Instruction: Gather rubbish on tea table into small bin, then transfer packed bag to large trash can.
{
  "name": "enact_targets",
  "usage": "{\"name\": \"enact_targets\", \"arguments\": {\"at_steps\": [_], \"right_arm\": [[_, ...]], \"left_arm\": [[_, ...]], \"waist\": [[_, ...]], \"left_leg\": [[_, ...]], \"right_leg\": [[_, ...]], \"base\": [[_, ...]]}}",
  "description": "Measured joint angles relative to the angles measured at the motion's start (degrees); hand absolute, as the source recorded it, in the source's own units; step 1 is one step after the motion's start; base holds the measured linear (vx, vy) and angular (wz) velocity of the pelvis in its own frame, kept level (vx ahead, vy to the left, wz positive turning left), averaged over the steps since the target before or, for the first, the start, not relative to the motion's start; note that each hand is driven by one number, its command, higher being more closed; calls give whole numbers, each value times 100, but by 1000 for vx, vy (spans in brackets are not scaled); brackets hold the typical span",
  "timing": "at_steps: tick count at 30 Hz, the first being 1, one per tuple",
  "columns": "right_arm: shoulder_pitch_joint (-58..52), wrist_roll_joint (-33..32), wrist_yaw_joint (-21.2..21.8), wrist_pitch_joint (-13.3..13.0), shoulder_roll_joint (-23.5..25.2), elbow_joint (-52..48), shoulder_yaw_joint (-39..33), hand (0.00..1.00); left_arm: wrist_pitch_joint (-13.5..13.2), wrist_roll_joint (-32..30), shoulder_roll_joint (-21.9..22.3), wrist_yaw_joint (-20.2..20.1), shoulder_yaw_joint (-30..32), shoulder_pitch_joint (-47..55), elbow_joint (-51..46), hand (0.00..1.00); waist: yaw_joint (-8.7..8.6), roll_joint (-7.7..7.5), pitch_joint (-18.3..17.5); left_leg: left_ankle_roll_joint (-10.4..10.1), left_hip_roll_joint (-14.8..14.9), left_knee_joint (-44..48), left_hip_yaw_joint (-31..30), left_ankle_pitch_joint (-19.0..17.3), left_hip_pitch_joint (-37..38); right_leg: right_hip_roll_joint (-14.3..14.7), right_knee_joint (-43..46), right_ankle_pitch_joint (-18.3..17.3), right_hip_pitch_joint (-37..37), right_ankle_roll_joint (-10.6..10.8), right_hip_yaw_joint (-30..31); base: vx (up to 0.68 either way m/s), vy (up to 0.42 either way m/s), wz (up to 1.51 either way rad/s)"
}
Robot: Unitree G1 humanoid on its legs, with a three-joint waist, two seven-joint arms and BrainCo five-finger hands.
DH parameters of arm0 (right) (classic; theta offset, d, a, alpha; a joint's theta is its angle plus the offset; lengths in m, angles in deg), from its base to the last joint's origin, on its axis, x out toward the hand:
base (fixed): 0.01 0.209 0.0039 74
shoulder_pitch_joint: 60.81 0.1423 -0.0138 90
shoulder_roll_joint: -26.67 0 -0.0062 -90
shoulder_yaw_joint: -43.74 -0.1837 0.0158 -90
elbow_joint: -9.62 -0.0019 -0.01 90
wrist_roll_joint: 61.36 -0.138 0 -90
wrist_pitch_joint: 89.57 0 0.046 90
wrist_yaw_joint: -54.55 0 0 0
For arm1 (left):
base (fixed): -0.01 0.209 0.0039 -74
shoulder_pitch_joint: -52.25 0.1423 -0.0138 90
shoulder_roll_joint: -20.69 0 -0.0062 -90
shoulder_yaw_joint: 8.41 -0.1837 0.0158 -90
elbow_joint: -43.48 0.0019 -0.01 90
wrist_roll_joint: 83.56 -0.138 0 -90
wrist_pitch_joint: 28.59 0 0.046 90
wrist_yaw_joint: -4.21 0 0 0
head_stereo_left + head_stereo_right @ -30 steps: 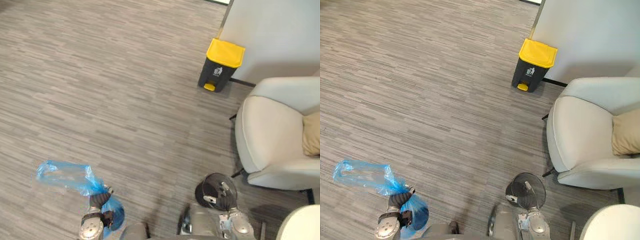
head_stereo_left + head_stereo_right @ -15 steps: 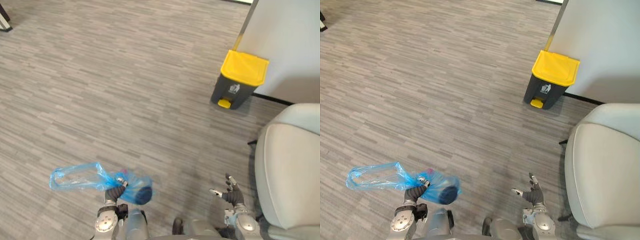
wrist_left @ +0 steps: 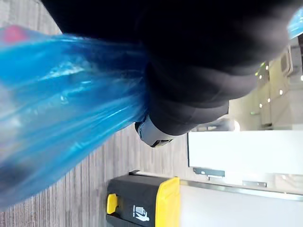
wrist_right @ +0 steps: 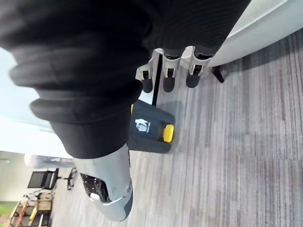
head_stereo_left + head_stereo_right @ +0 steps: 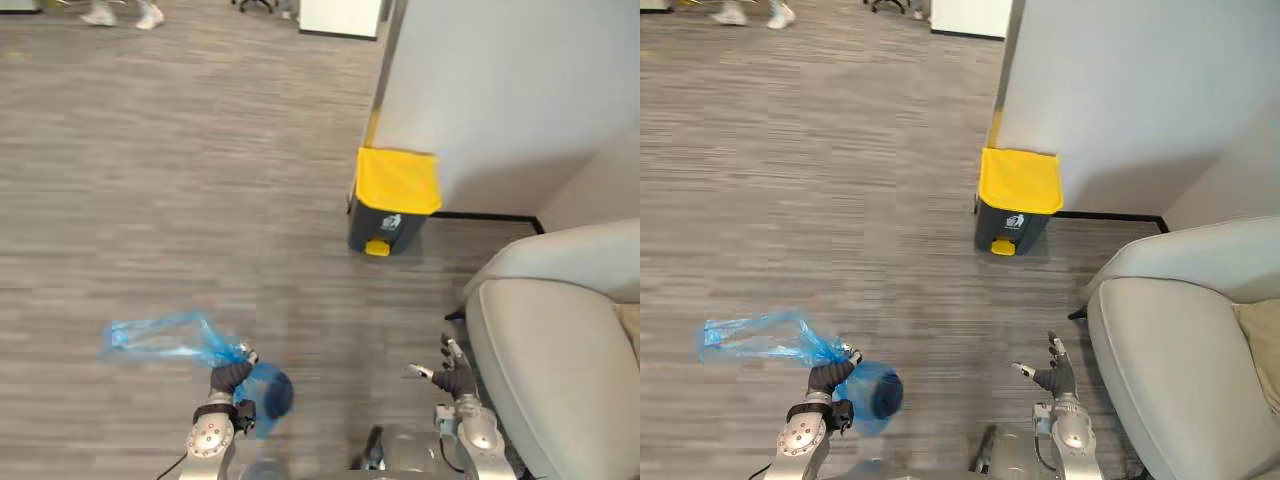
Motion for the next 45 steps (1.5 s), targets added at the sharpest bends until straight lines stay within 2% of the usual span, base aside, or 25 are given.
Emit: {"name": "enact_targets", "arguments": {"at_steps": [1, 2, 3, 4, 6, 7, 9, 10, 12, 15, 16, 17, 18, 19, 22, 24, 26, 28, 30, 31, 34, 38, 42, 43, 45], "right_arm": [[48, 30, 3, 10, -41, 155, 1, 0], [68, 75, 3, 25, -101, 384, 2, 0], [44, 91, 1, 34, -131, 444, -4, 0], [47, 97, 4, 79, -220, 492, -10, 0], [-49, 97, 18, 70, -280, 235, -22, 0], [-45, 82, -4, 68, -315, 23, -4, 0], [-9, 32, -19, 68, -278, -71, -12, 0], [20, -2, -27, 46, -215, -200, 0, 0], [81, -16, -47, 13, -210, -217, -7, 0], [73, -14, -73, 26, -230, -229, -68, 0], [48, -11, -98, 27, -253, -225, -70, 0], [45, -7, -121, 32, -319, -165, -93, 0], [30, 8, -117, 69, -135, -28, -79, 0], [-43, 24, -119, 68, -74, -47, -80, 0], [-62, 105, -107, 69, 42, -47, -26, 0], [-45, 114, -101, 67, 149, -45, 43, 0], [-22, 115, -105, 64, 150, -48, 141, 0], [69, 120, -112, 52, 155, -24, 237, 0], [79, 119, -118, 51, 156, 41, 230, 0], [72, 119, -123, 66, 55, 141, 135, 0], [55, 113, -130, 66, -12, 146, 57, 0], [-30, 101, -137, 58, -15, 150, -40, 0], [-184, 83, -146, 57, -9, 152, -79, 0], [-174, 72, -149, 57, 54, 152, -77, 0], [-132, 30, -187, 56, -6, 182, -264, 0]], "left_arm": [[0, -1, -27, -7, 54, -84, 162, 100], [10, -9, -87, 3, 97, -166, 409, 100], [16, -13, -97, 8, 120, -151, 495, 100], [54, -21, 39, 6, 176, -150, 597, 100], [51, -18, 258, 9, 319, -115, 555, 100], [45, 3, 437, 2, 327, -51, 524, 100], [46, 5, 492, -9, 265, -64, 514, 100], [43, 9, 544, -27, 265, -36, 478, 100], [41, 9, 557, -32, 282, 1, 419, 100], [33, 9, 596, -32, 276, 200, 170, 100], [30, 8, 600, -30, 264, 240, 150, 100], [28, 8, 630, -27, 269, 320, 167, 100], [39, 6, 561, -29, 278, 329, 245, 100], [41, 6, 531, -31, 277, 328, 253, 100], [40, 7, 505, -33, 246, 247, 134, 100], [39, 7, 463, -22, 150, 189, 126, 100], [36, 8, 443, -3, 142, 136, 110, 100], [32, 7, 357, -3, 174, 133, 146, 100], [39, 5, 295, -4, 222, 157, 189, 100], [94, 4, 424, 2, 283, 157, 317, 100], [87, 4, 551, -1, 356, 195, 324, 100], [86, 2, 606, -33, 380, 193, 324, 100], [87, 5, 642, -40, 352, 168, 324, 100], [86, 5, 643, -43, 344, 168, 325, 100], [86, 2, 704, -46, 324, 152, 346, 100]], "waist": [[-19, -7, -3], [-60, -64, -13], [-124, -106, -40], [-163, 158, 20], [-141, 400, 145], [35, 538, 194], [110, 494, 217], [216, 355, 258], [285, 246, 260], [416, 263, 266], [420, 306, 223], [420, 427, 138], [374, 178, 24], [389, 81, -29], [383, 7, 5], [368, 92, 108], [303, 46, 88], [221, -57, 34], [232, -209, -6], [231, -10, 2], [230, 261, -11], [229, 249, -15], [261, 70, 53], [264, 61, 59], [254, 246, 5]], "left_leg": [[-53, -35, -94, -5, 13, 110], [-179, -97, -97, -92, -10, 272], [-231, -86, 26, -214, -36, 340], [-434, 187, 537, -350, 28, 400], [-319, 570, 2322, -699, 610, -212], [-341, 937, 4319, -1065, 1106, -1132], [-288, 929, 4949, -1149, 887, -1636], [-45, 776, 4779, -1077, 704, -2052], [-37, 644, 4078, -953, 459, -2451], [-44, 331, 2315, -983, 480, -2765], [-166, 209, 1661, -1073, 652, -2691], [-32, 102, 1193, -1280, 1370, -2615], [131, -62, 1326, -1046, 1089, -2524], [172, -139, 1326, -936, 987, -2470], [432, -247, 1383, -570, 560, -1970], [458, -281, 1072, -469, 355, -1207], [421, -279, 845, -477, 313, -904], [326, -281, 782, -523, 260, -808], [275, -414, 835, -526, 229, -763], [171, -271, 818, -654, 204, -653], [56, -137, 506, -653, 270, -484], [-123, -91, 561, -744, 414, -371], [-113, -34, 1783, -783, 594, -951], [-32, -3, 1776, -687, 472, -993], [33, 36, 688, -622, 683, -930]], "right_leg": [[99, -544, 263, -14, -81, -27], [289, -1177, 1056, -40, -563, 81], [311, -1092, 1387, 14, -818, 202], [381, -782, 1114, 197, -730, 46], [609, -763, 683, 632, -728, -4], [900, -1071, 495, 1142, -753, 198], [993, -1315, 422, 1559, -743, 376], [985, -1618, 408, 2006, -731, 595], [967, -1865, 367, 2358, -660, 842], [869, -2056, 52, 2798, -288, 1211], [829, -1991, -88, 2835, -188, 1290], [850, -1873, -295, 2881, -52, 1468], [587, -1767, -417, 2899, 79, 1635], [480, -1648, -432, 2873, 129, 1699], [62, 174, -90, 2276, 489, 1691], [-139, 1318, -121, 1863, 303, 1476], [-185, 1261, -177, 1542, 201, 1127], [-38, 124, -49, 1216, 106, 889], [24, -857, 652, 1190, -32, 952], [144, -1026, 683, 1444, -79, 898], [346, -1491, 699, 1728, -82, 772], [410, -1818, 700, 2123, -84, 632], [277, -2348, 834, 2591, -42, 463], [259, -2385, 846, 2637, -41, 460], [311, -2432, 884, 2634, 52, 431]], "base": [[581, -78, 12], [487, -91, 30], [664, -136, 28], [670, -162, 12], [731, -170, -30], [550, -91, -56], [527, -38, -64], [501, -20, -58], [459, 44, -71], [449, 172, -79], [419, 251, -80], [444, 293, -65], [496, 271, -58], [597, 294, -48], [423, 200, -39], [375, 130, -19], [284, 18, 6], [283, -54, 19], [269, -77, 12], [298, -68, 9], [249, -71, 5], [155, -46, 15], [82, 1, 22], [63, 65, 23], [54, 104, 8]]}}
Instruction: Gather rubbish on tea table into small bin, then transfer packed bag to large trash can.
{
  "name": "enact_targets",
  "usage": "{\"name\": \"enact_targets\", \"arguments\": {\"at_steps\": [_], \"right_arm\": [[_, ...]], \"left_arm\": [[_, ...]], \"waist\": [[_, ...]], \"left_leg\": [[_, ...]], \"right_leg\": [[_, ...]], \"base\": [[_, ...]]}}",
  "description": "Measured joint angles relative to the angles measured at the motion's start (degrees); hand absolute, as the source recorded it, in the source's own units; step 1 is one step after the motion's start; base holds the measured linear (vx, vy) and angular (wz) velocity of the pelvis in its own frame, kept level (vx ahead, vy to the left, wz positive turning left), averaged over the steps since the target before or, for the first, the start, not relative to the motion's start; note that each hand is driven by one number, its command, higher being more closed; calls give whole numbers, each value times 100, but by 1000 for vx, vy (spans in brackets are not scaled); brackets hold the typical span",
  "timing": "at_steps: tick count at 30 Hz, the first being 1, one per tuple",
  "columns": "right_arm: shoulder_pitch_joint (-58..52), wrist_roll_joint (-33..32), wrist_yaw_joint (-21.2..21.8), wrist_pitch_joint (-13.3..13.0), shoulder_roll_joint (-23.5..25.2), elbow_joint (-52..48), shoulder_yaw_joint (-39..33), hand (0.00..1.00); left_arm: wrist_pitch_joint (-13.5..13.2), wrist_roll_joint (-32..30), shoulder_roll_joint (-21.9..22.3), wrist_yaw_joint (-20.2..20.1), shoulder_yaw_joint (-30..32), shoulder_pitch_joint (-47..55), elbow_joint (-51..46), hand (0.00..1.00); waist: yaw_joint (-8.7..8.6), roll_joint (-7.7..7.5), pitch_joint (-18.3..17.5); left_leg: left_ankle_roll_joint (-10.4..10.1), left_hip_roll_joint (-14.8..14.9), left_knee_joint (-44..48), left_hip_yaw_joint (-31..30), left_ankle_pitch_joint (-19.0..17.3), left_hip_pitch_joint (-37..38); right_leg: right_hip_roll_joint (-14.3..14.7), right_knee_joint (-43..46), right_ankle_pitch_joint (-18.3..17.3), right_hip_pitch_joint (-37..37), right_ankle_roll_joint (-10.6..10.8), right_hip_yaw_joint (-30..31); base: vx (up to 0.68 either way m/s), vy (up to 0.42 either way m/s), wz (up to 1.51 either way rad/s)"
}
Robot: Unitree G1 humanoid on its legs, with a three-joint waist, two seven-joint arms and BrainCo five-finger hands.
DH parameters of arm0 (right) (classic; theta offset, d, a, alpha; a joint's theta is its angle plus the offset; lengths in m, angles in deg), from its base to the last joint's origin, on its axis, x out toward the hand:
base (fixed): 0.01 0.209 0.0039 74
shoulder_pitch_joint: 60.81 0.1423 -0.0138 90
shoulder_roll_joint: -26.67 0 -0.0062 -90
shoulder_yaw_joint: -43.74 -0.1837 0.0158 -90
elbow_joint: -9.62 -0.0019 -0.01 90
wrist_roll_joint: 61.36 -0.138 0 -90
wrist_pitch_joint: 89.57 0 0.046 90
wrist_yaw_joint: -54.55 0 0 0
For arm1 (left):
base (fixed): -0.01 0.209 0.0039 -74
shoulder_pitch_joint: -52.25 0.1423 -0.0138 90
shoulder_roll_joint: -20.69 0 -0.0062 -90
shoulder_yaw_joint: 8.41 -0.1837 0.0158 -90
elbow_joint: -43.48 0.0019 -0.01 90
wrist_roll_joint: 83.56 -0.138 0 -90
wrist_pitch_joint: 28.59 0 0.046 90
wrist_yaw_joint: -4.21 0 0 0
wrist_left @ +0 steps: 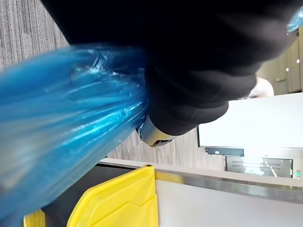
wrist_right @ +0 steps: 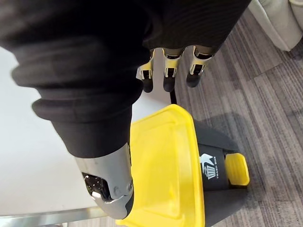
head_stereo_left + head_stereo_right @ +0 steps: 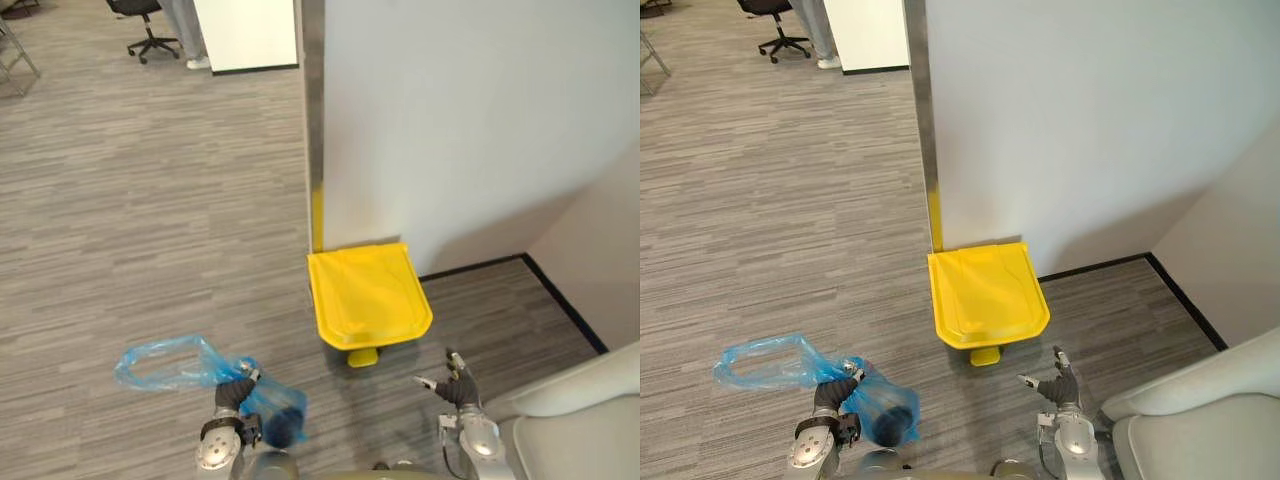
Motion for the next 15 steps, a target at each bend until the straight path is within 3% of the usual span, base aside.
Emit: {"name": "enact_targets", "arguments": {"at_steps": [1, 3, 7, 10, 13, 14, 15], "right_arm": [[37, -1, -31, 3, 28, 27, -3, 0], [82, 1, -55, -1, 190, 28, 33, 0], [-24, -4, -72, -1, 212, 28, 12, 0], [-23, -4, -80, 8, 217, 74, -6, 0], [-39, -49, -87, 41, 221, 71, -65, 0], [-25, -50, -85, 57, 212, 71, -94, 0], [-19, -53, -86, 69, 212, 67, -149, 0]], "left_arm": [[0, 1, -18, 2, -1, -4, 13, 100], [3, 0, -75, 3, -3, 5, 30, 100], [3, 0, -88, 1, -46, 49, 29, 100], [8, 1, -26, 2, -66, 62, 29, 100], [28, 2, -218, 6, -225, 170, 23, 100], [33, 1, -241, 6, -277, 168, 22, 100], [35, 1, -253, 6, -296, 135, 23, 100]], "waist": [[9, 22, -16], [49, -139, 19], [134, -226, 41], [141, -179, 108], [120, -357, 184], [111, -357, 202], [77, -331, 317]], "left_leg": [[-2, -36, -123, 19, 14, 71], [-5, -131, -310, 94, 18, 85], [43, -191, -250, 127, -24, 78], [61, -152, -66, 216, -478, -44], [185, -431, 10, 209, -692, 128], [243, -457, 55, 169, -731, 152], [333, -464, 126, 44, -776, 313]], "right_leg": [[-16, -31, 35, 3, 44, 15], [-93, -27, 61, -91, 78, 43], [-160, 1, 60, -91, 80, 96], [-225, 449, -241, -340, 232, 193], [-734, 1633, -612, -640, 324, 282], [-840, 2061, -578, -794, 277, 308], [-964, 3110, -443, -1245, 23, 313]], "base": [[41, 116, -2], [-10, 105, -3], [-47, 71, -2], [-128, 79, -10], [2, 27, 8], [87, 38, 35], [110, 39, 44]]}}
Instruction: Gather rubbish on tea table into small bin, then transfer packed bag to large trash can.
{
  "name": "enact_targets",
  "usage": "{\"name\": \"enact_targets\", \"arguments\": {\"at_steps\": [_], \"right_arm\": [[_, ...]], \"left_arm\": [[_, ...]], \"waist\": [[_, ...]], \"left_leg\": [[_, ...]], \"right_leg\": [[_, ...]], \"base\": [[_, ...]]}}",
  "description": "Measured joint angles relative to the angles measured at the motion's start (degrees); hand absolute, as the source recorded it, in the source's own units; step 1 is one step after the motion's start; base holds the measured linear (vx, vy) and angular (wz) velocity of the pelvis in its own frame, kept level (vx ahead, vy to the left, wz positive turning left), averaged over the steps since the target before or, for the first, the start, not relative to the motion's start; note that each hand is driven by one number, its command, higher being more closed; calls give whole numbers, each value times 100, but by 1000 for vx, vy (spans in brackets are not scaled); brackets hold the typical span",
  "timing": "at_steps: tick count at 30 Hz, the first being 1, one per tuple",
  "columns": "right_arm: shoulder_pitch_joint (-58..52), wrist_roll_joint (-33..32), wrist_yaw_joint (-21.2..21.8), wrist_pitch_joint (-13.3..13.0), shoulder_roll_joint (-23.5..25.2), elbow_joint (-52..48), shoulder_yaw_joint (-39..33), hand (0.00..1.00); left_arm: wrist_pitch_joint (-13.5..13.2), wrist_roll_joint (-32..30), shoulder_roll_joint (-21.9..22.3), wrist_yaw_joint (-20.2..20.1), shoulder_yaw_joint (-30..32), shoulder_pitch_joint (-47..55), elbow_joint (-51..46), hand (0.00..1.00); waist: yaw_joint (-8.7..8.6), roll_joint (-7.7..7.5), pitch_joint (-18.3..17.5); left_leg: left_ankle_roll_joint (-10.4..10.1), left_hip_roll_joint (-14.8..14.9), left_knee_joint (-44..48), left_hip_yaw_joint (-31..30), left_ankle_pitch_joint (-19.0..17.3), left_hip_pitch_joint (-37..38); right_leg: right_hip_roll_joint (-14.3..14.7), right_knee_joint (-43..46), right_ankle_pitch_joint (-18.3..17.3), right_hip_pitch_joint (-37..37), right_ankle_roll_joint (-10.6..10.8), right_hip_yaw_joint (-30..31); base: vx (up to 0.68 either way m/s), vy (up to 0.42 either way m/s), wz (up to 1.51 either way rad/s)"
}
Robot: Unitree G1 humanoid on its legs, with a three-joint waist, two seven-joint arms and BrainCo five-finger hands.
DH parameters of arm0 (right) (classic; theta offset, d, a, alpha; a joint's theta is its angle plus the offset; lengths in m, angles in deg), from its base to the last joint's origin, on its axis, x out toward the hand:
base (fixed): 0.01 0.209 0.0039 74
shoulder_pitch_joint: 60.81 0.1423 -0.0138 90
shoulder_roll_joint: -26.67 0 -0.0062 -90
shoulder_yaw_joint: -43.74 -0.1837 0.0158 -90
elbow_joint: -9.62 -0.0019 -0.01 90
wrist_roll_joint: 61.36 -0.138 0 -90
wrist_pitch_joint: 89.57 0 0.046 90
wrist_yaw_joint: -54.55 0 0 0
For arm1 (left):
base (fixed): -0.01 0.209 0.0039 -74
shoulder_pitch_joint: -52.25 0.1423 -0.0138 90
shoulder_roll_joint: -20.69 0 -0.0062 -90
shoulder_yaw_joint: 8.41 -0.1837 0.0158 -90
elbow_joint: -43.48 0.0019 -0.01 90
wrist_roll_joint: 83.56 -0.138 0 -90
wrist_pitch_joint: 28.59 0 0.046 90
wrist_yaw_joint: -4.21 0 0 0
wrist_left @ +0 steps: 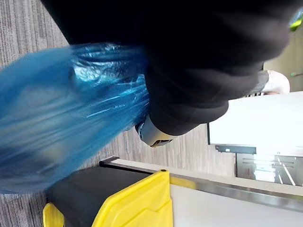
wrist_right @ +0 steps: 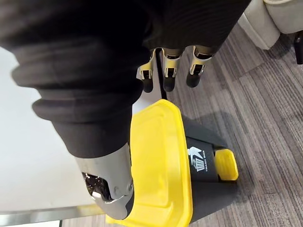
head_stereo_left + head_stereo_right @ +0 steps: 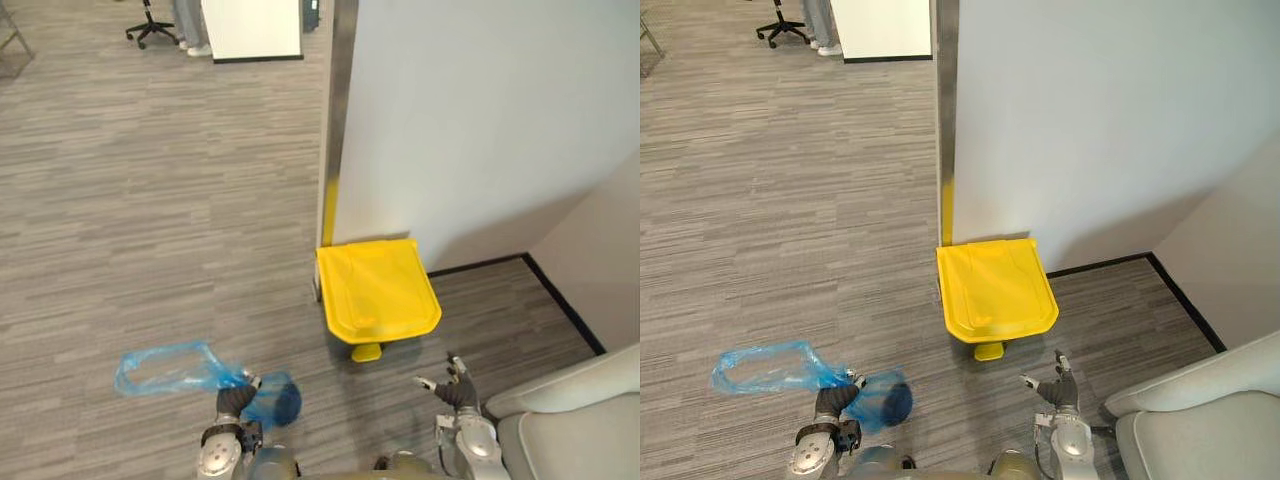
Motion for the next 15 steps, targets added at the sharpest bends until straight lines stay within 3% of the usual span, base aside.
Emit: {"name": "enact_targets", "arguments": {"at_steps": [1, 3, 7, 8, 9, 11, 12, 15], "right_arm": [[-37, -2, 1, 25, 37, 11, -31, 0], [-13, -132, -9, 34, 90, 8, -39, 0], [28, -275, -130, 38, 11, 1, -112, 0], [34, -328, -133, 44, -50, 0, -112, 0], [71, -336, -132, 82, -193, 4, -153, 0], [105, -393, -132, 110, -267, -224, -378, 0], [87, -440, -214, -6, -281, -442, -532, 0], [261, -668, -234, 7, -375, -614, -976, 0]], "left_arm": [[10, 2, -7, 11, -9, -13, 7, 100], [16, 3, -208, 27, -54, -137, 26, 100], [12, 0, -215, 44, -143, -571, 183, 100], [7, -1, -211, 50, -146, -670, 186, 100], [9, -3, -162, 87, -149, -762, 286, 100], [12, -4, -99, 153, -206, -834, 280, 100], [13, -3, -79, 154, -217, -919, 296, 100], [15, 7, 38, 171, -222, -1069, 306, 100]], "waist": [[-30, 99, 56], [-89, 90, 78], [-107, 74, 139], [-128, 37, 169], [-126, 215, 227], [-180, 444, 246], [-267, 501, 311], [-265, 571, 350]], "left_leg": [[17, 52, 75, -149, -68, 89], [-37, 226, 189, -478, -231, 202], [-198, 342, 542, -912, -650, 300], [-299, 331, 862, -1097, -984, 364], [-410, 458, 1048, -1289, -1271, 502], [-510, 671, 885, -1492, -1387, 591], [-585, 670, 722, -1671, -1343, 664], [-865, 772, 959, -1935, -933, 523]], "right_leg": [[87, 252, -108, -158, 16, 42], [436, -332, -198, -405, -40, -15], [818, -2067, 476, -856, 150, -6], [844, -2389, 592, -927, 147, 142], [994, -2051, 680, -944, -19, 311], [1295, -1120, -71, -1253, 276, 687], [1430, -846, -304, -1345, 160, 842], [1397, -489, -574, -1438, 44, 611]], "base": [[131, 24, 54], [211, -58, 71], [258, -150, 71], [347, -265, 64], [385, -254, 49], [390, -222, 46], [378, -233, 64], [406, -232, 7]]}}
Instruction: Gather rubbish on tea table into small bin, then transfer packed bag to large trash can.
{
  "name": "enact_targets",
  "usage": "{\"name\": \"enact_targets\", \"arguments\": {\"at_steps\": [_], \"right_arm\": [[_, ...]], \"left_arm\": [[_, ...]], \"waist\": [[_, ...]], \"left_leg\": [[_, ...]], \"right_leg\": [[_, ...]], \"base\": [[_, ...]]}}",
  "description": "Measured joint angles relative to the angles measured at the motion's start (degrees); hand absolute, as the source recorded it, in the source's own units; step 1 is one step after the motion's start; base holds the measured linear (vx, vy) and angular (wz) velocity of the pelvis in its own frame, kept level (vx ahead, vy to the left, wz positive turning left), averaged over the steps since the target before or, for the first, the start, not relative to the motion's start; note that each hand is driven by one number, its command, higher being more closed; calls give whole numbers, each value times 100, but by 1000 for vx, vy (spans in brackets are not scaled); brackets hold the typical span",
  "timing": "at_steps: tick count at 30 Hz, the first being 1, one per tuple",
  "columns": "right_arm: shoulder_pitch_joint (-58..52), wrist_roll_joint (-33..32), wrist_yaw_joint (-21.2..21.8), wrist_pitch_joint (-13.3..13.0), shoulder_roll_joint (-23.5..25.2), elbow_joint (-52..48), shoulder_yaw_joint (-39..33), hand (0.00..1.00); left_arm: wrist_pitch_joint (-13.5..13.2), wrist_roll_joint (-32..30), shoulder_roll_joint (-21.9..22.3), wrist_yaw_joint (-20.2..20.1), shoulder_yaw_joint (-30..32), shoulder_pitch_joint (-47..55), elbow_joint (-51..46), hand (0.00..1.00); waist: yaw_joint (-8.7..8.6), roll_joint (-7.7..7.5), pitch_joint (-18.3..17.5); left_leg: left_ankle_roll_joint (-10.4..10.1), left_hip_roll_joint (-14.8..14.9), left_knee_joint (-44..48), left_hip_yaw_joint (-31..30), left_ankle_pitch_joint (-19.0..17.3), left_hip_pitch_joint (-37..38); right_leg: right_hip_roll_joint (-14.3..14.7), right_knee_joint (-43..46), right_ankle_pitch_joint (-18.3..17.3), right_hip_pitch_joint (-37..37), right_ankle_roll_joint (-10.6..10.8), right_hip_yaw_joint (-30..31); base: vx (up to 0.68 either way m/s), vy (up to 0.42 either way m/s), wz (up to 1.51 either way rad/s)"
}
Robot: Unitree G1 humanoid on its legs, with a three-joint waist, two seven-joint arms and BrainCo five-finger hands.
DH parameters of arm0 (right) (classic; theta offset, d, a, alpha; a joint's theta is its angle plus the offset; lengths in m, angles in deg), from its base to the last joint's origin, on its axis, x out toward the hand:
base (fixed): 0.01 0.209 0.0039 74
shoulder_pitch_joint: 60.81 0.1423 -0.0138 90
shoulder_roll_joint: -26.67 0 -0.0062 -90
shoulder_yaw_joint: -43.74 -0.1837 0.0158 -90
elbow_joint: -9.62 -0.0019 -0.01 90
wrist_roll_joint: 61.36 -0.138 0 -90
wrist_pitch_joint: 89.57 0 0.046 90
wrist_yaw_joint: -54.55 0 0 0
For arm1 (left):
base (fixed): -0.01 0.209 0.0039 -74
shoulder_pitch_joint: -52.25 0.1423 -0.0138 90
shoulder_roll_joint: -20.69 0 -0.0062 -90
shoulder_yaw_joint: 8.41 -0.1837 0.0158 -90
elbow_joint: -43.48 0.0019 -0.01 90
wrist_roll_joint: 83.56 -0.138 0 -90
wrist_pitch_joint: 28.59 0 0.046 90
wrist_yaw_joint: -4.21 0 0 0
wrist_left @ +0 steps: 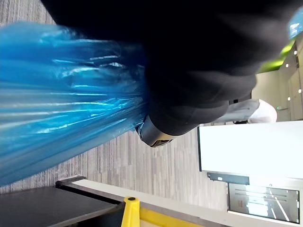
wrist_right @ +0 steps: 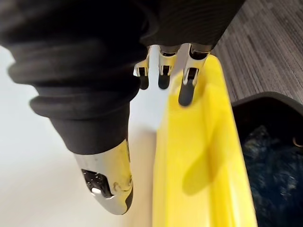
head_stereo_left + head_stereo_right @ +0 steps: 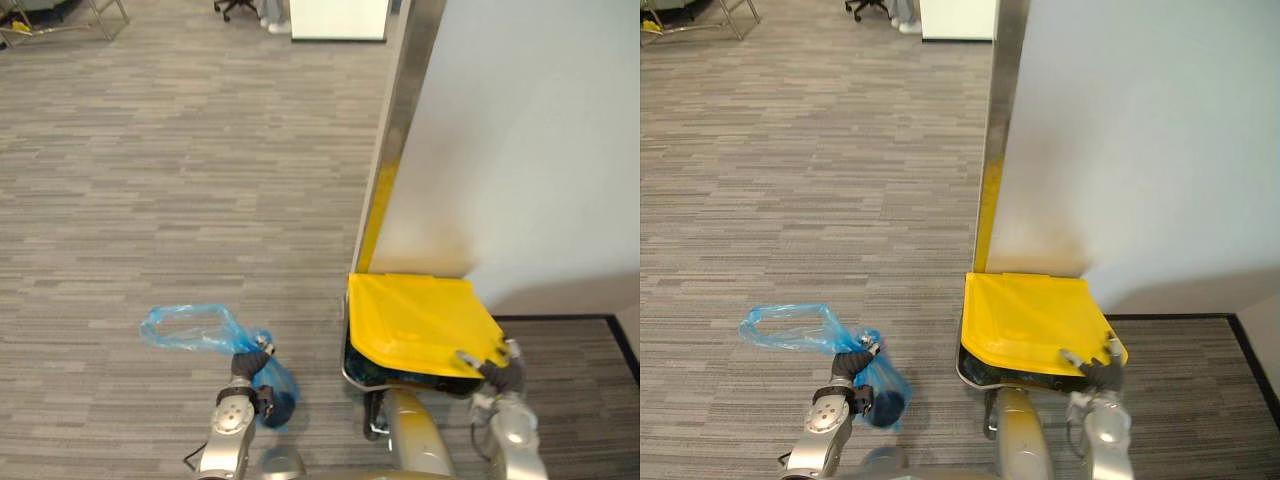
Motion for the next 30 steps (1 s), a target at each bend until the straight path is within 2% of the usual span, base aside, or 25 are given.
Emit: {"name": "enact_targets", "arguments": {"at_steps": [2, 4, 6, 9, 10, 11, 12, 13, 14, 15, 16, 17, 18, 22, 25, 26, 29, 30], "right_arm": [[47, -103, -2, 9, -18, -5, 3, 0], [98, -165, -8, 11, 42, -5, 18, 0], [203, -163, -5, 11, 149, 2, 143, 0], [412, -154, -9, 13, 125, 19, 621, 0], [596, -143, -6, 1, 141, 107, 863, 0], [719, -136, -1, 6, 141, 236, 1006, 0], [992, -89, 13, 60, 150, 479, 1365, 0], [1335, -51, 12, 86, 163, 558, 1654, 0], [1383, -46, 11, 86, 158, 569, 1657, 0], [1911, 38, 4, 71, 115, 675, 1756, 0], [2232, 93, 3, 46, 108, 683, 1842, 0], [2366, 117, -2, 22, 107, 681, 1849, 0], [2604, 136, -37, -29, 36, 670, 1820, 0], [2807, 338, -319, -41, -341, 204, 1530, 0], [2675, 625, -610, -32, -423, -286, 869, 0], [2581, 796, -787, -32, -533, -501, 520, 0], [2237, 1021, -1150, -32, -848, -725, -236, 0], [2076, 1037, -1278, -25, -907, -736, -522, 0]], "left_arm": [[-2, 3, 110, 19, -36, -139, 0, 100], [-16, 4, 166, 57, -43, -256, -6, 100], [-28, 8, 175, 85, -41, -324, -6, 100], [-69, 16, 120, 92, -39, -273, -19, 100], [-99, 16, 64, 91, -38, -251, -26, 100], [-101, 16, 29, 90, -42, -197, -29, 100], [-103, 16, -26, 88, 15, -102, -11, 100], [-112, 16, -13, 94, 14, -20, -28, 100], [-114, 16, -5, 94, 10, -14, -35, 100], [-157, 20, 20, 94, -50, 46, -55, 100], [-156, 21, 19, 90, -162, 77, -48, 100], [-156, 21, 14, 84, -213, 88, -40, 100], [-156, 27, 18, 86, -299, 83, -4, 100], [-213, 104, -48, 104, -316, 118, 40, 100], [-217, 102, -188, 106, -263, 166, 161, 100], [-218, 99, -250, 107, -192, 211, 157, 100], [-219, 95, -345, 107, -136, 330, 146, 100], [-219, 88, -356, 106, -143, 334, 146, 100]], "waist": [[-10, 11, 2], [-56, 21, -2], [-133, 27, -2], [-147, 36, -31], [-137, -29, -59], [-99, -21, -62], [-57, -171, -127], [24, -114, -203], [37, -100, -211], [61, -62, -235], [55, -27, -230], [32, -24, -225], [16, -27, -219], [44, 31, -176], [12, 14, -146], [9, 17, -144], [-10, 31, -145], [-22, 30, -145]], "left_leg": [[103, 10, 27, -32, 218, -107], [71, 46, 5, -53, 370, -266], [66, 115, -352, -88, 496, -367], [83, 243, -1229, -85, 571, -361], [-12, 267, -1676, -118, 586, -330], [-43, 284, -1846, -145, 605, -329], [-122, 269, -2089, -289, 649, -255], [-403, 174, -1842, -503, 655, -330], [-403, 142, -1720, -509, 653, -400], [-377, -140, -728, -500, 641, -846], [-324, -318, -411, -427, 591, -981], [-294, -343, -350, -363, 523, -1042], [-179, -378, -345, -326, 459, -1127], [15, -438, -512, -368, 291, -1345], [105, -461, -653, -410, 315, -1425], [92, -498, -706, -501, 323, -1447], [67, -478, -883, -706, 335, -1365], [-19, -429, -912, -721, 381, -1311]], "right_leg": [[-9, -47, -51, 0, -84, -61], [-24, -254, 20, 0, -201, -172], [-76, -541, 50, -1, -182, -421], [-63, -894, 246, -116, -136, -626], [-9, -942, 291, -253, -114, -592], [28, -879, 302, -354, -152, -494], [184, -284, 215, -461, -375, 206], [203, -611, 209, -358, -316, 178], [204, -628, 210, -373, -314, 168], [195, -751, 370, -501, -254, 149], [201, -865, 560, -520, -303, 66], [202, -920, 605, -523, -303, 11], [205, -1021, 640, -526, -251, -97], [206, -1277, 888, -639, -141, -121], [284, -1788, 1228, -575, -191, 46], [319, -1941, 1370, -550, -302, 91], [426, -1972, 1392, -517, -317, 18], [508, -1935, 1389, -507, -323, -12]], "base": [[176, -186, 16], [76, -140, 18], [-51, -73, 33], [-157, -109, 39], [-177, -163, 15], [-124, -227, 25], [-24, -261, 40], [8, -216, 42], [-7, -171, 22], [-78, -96, 4], [-96, -108, 14], [-114, -76, 38], [-93, -39, 40], [-151, 1, 14], [-140, 7, 4], [-51, -9, 11], [18, -48, 0], [70, -64, -10]]}}
